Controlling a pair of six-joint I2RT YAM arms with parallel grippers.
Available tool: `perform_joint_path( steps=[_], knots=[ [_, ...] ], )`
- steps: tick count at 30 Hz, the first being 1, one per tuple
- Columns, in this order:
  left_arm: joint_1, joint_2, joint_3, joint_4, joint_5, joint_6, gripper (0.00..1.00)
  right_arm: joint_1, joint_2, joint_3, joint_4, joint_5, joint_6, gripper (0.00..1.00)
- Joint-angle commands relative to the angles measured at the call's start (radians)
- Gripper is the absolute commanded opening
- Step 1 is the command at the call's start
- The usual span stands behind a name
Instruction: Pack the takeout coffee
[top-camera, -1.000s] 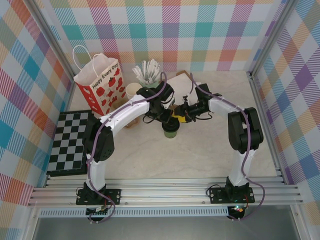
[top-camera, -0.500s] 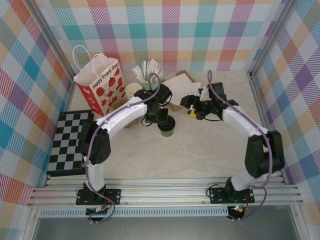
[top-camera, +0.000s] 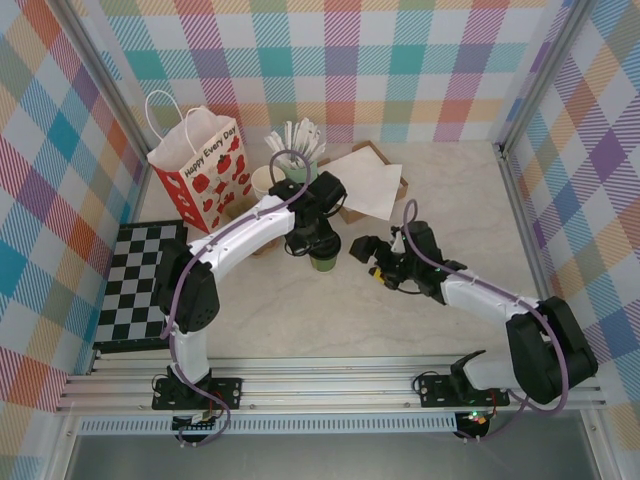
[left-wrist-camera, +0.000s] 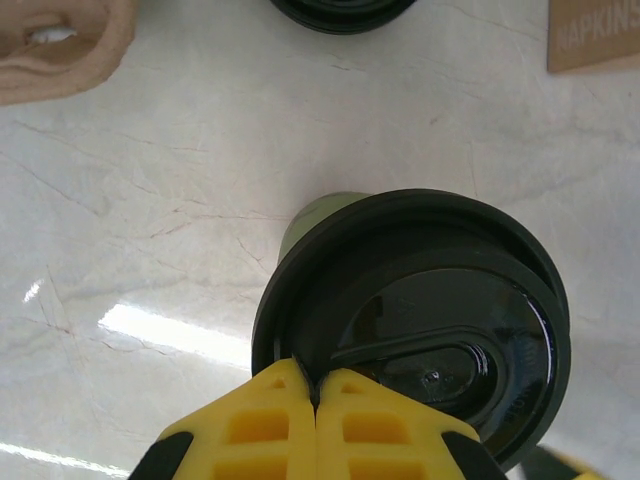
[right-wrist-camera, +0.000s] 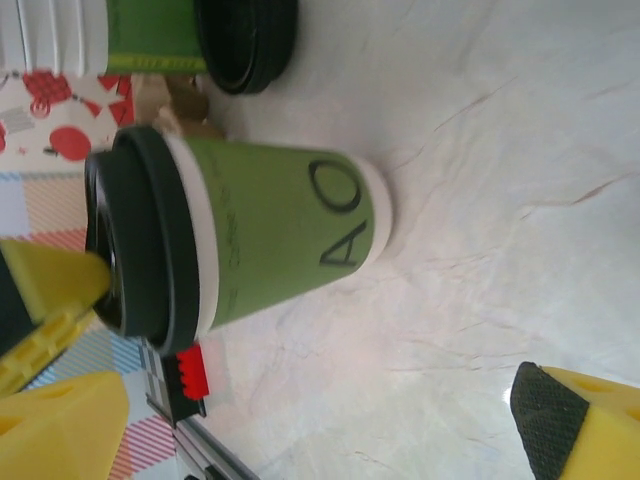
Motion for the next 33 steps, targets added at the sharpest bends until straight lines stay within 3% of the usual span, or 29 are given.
perform_joint_path(
  steps=[1,14,23,28,33],
  knots=[
    [-0.016,0.014,-0.012,-0.039,-0.028,-0.098,0.0,0.048,0.024,-0.018,0.192,0.058,0.038,1.0],
    [-0.016,0.042,-0.033,-0.034,-0.006,-0.115,0.0,0.105,0.201,0.016,0.333,0.034,0.071,0.94],
    [-0.016,0.054,-0.051,-0.019,0.015,-0.114,0.0,0.121,0.263,-0.012,0.356,0.085,0.108,0.93],
    [-0.013,0.063,-0.098,0.018,0.026,-0.114,0.0,0.121,0.297,-0.049,0.323,0.112,0.154,0.93],
    [-0.013,0.086,-0.13,0.036,0.043,-0.089,0.0,0.118,0.277,0.004,0.232,0.076,0.097,0.94]
  ],
)
